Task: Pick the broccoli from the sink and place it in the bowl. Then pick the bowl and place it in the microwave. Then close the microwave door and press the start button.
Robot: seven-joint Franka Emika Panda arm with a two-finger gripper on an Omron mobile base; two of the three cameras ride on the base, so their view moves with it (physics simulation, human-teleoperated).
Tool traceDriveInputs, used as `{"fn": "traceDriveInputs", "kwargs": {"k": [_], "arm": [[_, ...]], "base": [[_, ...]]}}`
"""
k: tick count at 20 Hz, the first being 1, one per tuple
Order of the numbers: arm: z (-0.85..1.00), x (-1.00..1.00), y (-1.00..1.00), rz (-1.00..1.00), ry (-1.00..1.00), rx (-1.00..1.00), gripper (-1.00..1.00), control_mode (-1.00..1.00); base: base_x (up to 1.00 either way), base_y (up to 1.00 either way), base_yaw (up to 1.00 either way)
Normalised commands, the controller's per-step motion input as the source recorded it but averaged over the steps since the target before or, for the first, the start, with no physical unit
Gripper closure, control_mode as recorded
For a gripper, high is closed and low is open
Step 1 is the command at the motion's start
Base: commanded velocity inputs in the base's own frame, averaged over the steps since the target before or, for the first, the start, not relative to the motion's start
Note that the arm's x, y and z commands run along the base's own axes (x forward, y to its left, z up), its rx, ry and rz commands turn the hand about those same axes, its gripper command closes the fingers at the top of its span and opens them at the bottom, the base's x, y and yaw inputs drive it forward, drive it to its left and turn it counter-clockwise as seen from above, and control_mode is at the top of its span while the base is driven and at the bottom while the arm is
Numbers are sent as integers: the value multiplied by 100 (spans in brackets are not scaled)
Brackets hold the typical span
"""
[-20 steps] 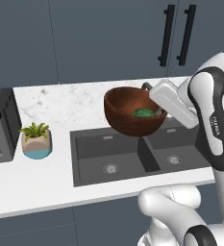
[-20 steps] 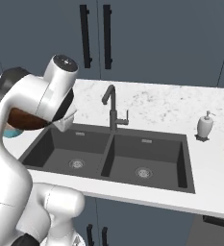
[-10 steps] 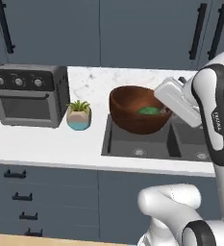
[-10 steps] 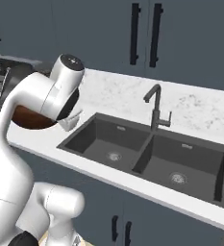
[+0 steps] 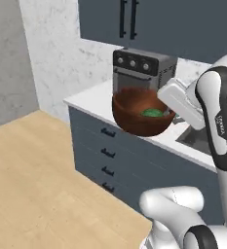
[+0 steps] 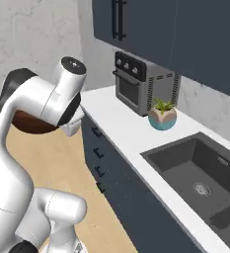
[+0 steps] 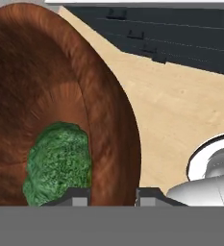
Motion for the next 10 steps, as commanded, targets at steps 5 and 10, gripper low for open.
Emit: {"fn": "traceDriveInputs", "kwargs": {"k": [5,10], "arm": [[0,0,0,0,0,0,100,100],[0,0,0,0,0,0,100,100]], "base": [[-18,0,100],[-1,1,100]]}}
